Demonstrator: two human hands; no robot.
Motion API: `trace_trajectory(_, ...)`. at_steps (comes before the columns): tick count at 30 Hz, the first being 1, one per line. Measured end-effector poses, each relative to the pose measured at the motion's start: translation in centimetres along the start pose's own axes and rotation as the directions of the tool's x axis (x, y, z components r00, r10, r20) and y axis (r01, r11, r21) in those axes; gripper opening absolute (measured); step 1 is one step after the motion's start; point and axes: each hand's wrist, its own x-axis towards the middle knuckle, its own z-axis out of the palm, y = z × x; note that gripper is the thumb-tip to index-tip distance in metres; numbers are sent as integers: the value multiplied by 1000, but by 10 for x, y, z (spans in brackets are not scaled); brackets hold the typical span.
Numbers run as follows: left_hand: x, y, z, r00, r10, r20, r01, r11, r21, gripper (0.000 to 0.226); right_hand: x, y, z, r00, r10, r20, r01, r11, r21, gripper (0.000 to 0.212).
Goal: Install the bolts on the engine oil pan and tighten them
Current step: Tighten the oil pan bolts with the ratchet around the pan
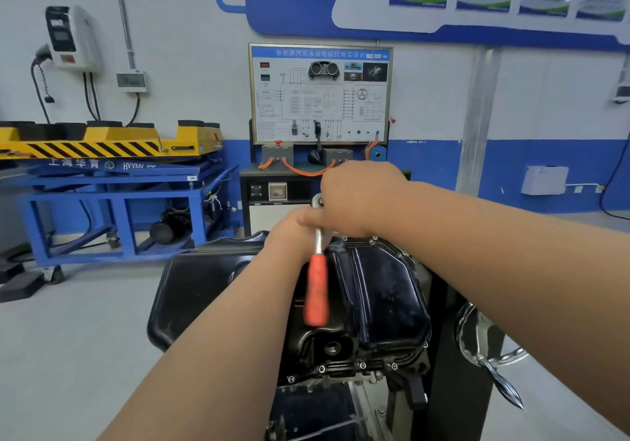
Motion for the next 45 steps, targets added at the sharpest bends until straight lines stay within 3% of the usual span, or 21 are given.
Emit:
trace_trajectory(4,2,-4,4,999,41,-33,-36,989,140,29,-1,2,-15,951,-305,-58,262,888,-377,8)
trace_trajectory(6,2,-5,2,999,27,-37,-21,988,152,29,0,0,-15,928,-368,-63,302,840,-451,15)
trace_trajectory(8,1,-6,2,998,9,-58,-2,993,119,29,-1,-3,-12,947,-314,-70,261,877,-402,9)
trace_trajectory(10,3,-2,3,998,-2,-69,7,997,77,24,-1,-3,-7,987,-152,-53,130,947,-294,33)
trace_trajectory(12,10,5,9,998,-48,-52,46,998,-31,24,-4,-3,-3,997,42,58,-38,998,-56,44)
trace_trajectory(14,12,8,10,999,-45,17,46,999,-28,29,-6,-6,0,984,112,139,-118,992,33,43)
trace_trajectory(17,10,-3,7,1000,26,-16,-23,984,178,23,-8,-6,-10,995,-95,41,102,969,-224,10)
trace_trajectory(19,8,-9,6,998,61,0,-59,955,289,25,-5,-4,-11,964,-266,-10,233,864,-445,19)
trace_trajectory(21,15,-12,7,994,104,-35,-89,950,299,28,-4,-5,-8,941,-335,-46,271,830,-488,15)
trace_trajectory(22,16,-12,7,995,99,-34,-86,958,272,27,-5,-7,-7,956,-291,-43,241,859,-451,11)
trace_trajectory(24,21,-13,8,996,86,-4,-84,977,195,27,-6,-6,-6,998,-60,10,60,983,-174,27)
trace_trajectory(26,22,-15,9,996,86,30,-90,981,171,33,-6,-7,-4,986,108,130,-120,989,84,42)
trace_trajectory(28,20,-14,8,993,120,17,-121,966,230,27,-6,-10,-6,990,82,116,-84,996,17,37)
trace_trajectory(31,15,-13,7,995,102,7,-98,935,341,23,-8,-10,-11,987,-157,-30,140,940,-312,11)
trace_trajectory(33,16,-14,8,995,100,5,-95,928,360,25,-7,-6,-10,961,-270,-53,227,885,-406,14)
trace_trajectory(35,22,-10,10,998,56,-18,-48,951,307,27,-8,-7,-4,976,-210,-62,183,936,-300,11)
trace_trajectory(37,30,-6,15,997,-48,-67,61,975,212,30,-10,-13,2,1000,11,25,-9,999,-47,28)
trace_trajectory(39,32,-9,19,999,-1,-39,7,987,160,28,-9,-16,6,978,168,122,-187,969,160,40)
trace_trajectory(40,31,-9,18,999,41,-17,-38,988,147,28,-8,-15,5,977,163,137,-184,970,158,36)
trace_trajectory(43,23,-13,12,996,92,3,-91,982,165,22,-11,-9,-12,995,-54,83,61,995,-76,9)
trace_trajectory(45,21,-16,10,996,87,-31,-77,965,249,20,-9,-3,-15,980,-197,30,197,936,-292,20)
